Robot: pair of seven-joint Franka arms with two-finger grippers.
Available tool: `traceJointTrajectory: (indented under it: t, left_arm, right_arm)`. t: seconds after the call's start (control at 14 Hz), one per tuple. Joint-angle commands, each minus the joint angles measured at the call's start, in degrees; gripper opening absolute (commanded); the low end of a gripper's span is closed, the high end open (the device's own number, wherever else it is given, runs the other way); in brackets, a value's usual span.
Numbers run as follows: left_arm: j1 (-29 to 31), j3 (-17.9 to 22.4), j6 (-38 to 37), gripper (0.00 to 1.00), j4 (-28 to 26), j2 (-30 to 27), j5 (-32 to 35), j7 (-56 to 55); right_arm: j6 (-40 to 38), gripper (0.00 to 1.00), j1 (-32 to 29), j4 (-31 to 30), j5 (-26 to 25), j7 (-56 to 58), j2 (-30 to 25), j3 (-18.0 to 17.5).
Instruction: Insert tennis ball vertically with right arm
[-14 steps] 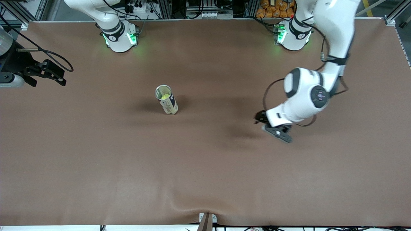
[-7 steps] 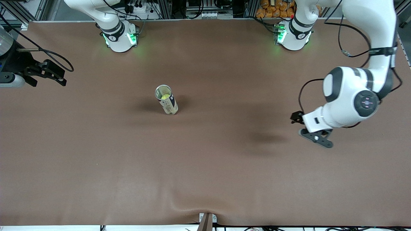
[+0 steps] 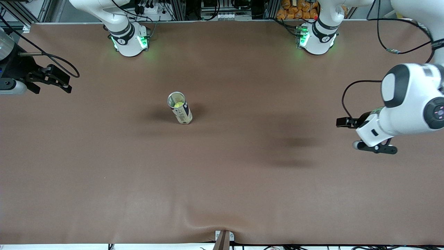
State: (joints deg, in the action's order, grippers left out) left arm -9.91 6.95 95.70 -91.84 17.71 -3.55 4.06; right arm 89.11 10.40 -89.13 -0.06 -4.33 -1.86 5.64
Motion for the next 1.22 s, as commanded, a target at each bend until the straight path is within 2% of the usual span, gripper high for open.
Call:
traceJointTrajectory:
  t: [0.0, 0.14, 0.29, 0.72, 0.86, 1.0, 1.15]
  left_arm:
    - [2.3, -0.3, -7.5, 1.0, 6.6, -0.6, 2.0, -1.1]
    - [1.9, -0.4, -10.3, 1.0, 9.0, -1.2, 2.2, -2.9]
    - [2.1, -0.6, -11.1, 1.0, 9.2, -3.6, 2.0, -5.4]
    - [5.1, -1.1, -14.0, 1.0, 9.4, -7.8, 2.3, -0.2]
    - [7.8, -2.8, -16.6, 1.0, 9.7, -9.0, 2.4, -0.3]
    - [12.3, -8.8, -16.8, 1.0, 9.9, -11.0, 4.8, -0.5]
    - [12.6, -10.5, -17.8, 1.0, 10.2, -11.5, 6.6, -0.5]
  right_arm:
    - [-0.2, 1.0, -0.4, -0.4, -0.3, 0.5, -1.0, -0.3]
    - [-0.2, 1.0, -0.5, -0.4, -0.3, 0.5, -1.0, -0.3]
    - [-0.2, 1.0, -0.6, -0.4, -0.3, 0.4, -1.0, -0.3]
    - [-0.2, 1.0, -0.6, -0.4, -0.3, 0.5, -1.0, -0.2]
    - [-0.2, 1.0, -0.6, -0.4, -0.3, 0.4, -1.0, -0.3]
    - [-0.2, 1.0, -0.7, -0.4, -0.3, 0.4, -1.0, -0.2]
    - [-0.2, 1.0, -0.7, -0.4, -0.3, 0.5, -1.0, -0.2]
